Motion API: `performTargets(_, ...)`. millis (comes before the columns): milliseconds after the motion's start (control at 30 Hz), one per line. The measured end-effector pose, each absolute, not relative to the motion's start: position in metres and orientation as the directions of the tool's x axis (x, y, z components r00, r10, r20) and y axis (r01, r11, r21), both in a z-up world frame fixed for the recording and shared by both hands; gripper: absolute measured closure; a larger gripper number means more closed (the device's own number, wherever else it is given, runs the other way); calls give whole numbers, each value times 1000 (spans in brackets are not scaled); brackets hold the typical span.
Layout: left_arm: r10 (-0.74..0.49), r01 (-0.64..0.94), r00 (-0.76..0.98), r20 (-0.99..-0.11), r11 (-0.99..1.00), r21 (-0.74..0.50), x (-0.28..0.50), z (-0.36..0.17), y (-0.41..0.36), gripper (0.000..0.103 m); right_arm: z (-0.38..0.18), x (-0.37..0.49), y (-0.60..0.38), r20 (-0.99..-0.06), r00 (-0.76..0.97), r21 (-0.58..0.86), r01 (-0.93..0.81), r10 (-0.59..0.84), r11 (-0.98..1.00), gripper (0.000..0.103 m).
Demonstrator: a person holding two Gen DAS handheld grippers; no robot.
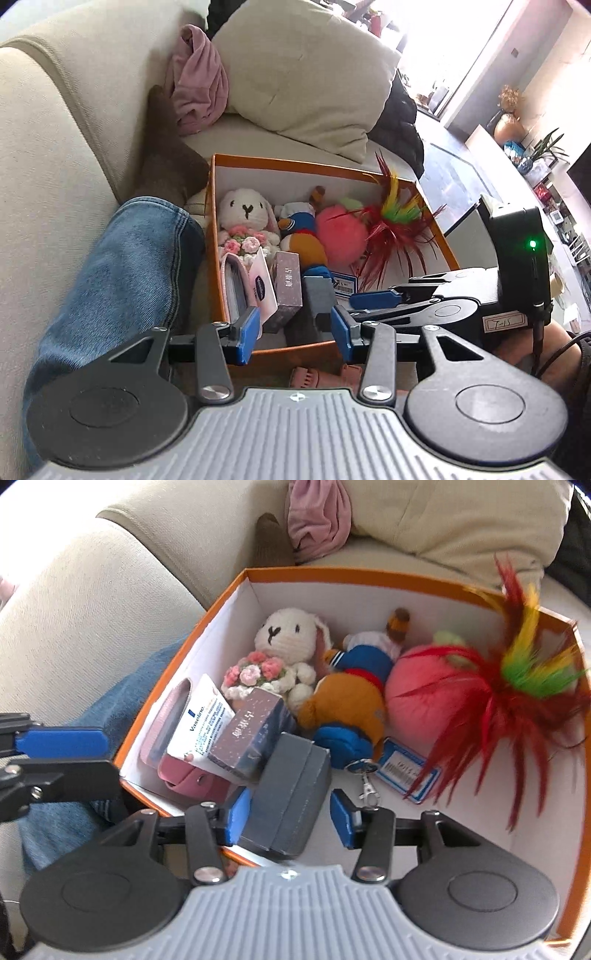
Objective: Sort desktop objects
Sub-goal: 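Open the right gripper to release the grey block in the box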
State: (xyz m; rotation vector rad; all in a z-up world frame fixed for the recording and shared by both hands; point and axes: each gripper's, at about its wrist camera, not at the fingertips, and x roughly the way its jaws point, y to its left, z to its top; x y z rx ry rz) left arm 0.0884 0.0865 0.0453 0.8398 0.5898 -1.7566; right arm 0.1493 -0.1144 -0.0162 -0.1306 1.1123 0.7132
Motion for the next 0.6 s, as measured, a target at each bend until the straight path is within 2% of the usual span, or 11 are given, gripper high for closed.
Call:
performTargets(200, -616, 954, -185, -766, -298, 9, 96, 47, 100, 54, -8, 134, -123, -841, 331, 162, -600, 428, 783, 47)
performTargets(400, -623, 959, -180, -761, -284, 5, 100, 47, 116, 54, 2, 123, -135, -804, 378, 163, -601, 458, 782, 45)
performTargets(600, -617, 959, -164, -770, -283, 23, 99, 43, 132, 54, 11, 96, -148, -727, 489, 120, -601, 482, 790, 45)
